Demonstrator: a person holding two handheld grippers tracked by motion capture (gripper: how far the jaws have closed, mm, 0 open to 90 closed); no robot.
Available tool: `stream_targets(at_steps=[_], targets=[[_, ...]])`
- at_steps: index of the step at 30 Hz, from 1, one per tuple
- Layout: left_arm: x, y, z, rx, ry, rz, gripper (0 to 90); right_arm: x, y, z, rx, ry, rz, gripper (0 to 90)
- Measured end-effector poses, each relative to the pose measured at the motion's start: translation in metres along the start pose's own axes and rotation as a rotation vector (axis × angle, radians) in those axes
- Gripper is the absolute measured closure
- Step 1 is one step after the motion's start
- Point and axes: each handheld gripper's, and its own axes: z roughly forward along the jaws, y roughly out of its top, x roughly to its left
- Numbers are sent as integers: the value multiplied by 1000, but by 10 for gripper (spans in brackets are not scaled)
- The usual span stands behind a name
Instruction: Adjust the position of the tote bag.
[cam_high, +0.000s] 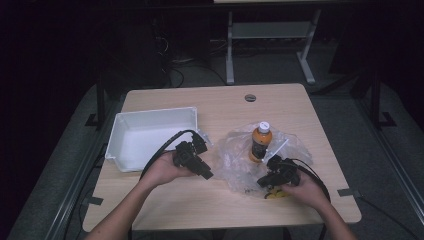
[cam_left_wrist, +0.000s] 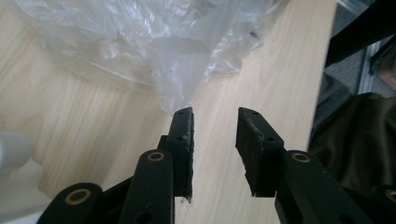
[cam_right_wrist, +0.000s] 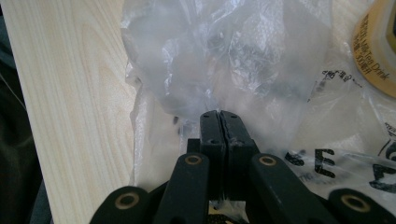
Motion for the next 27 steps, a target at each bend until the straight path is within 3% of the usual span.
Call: stream_targets(at_steps=[5, 12, 19, 27], targets=[[-1, 4, -11, -40, -7, -25, 654, 0, 0, 0, -1, 3, 2, 871], [-1, 24, -19, -75, 11, -12, 652, 1, 3, -10, -36, 1, -3, 821], [-1, 56, -24, -106, 68, -1, 647, 2, 5, -37, -117, -23, -3, 754], [7, 83, -10, -92, 106, -10, 593, -13, 5, -78, -212, -120, 45, 653]])
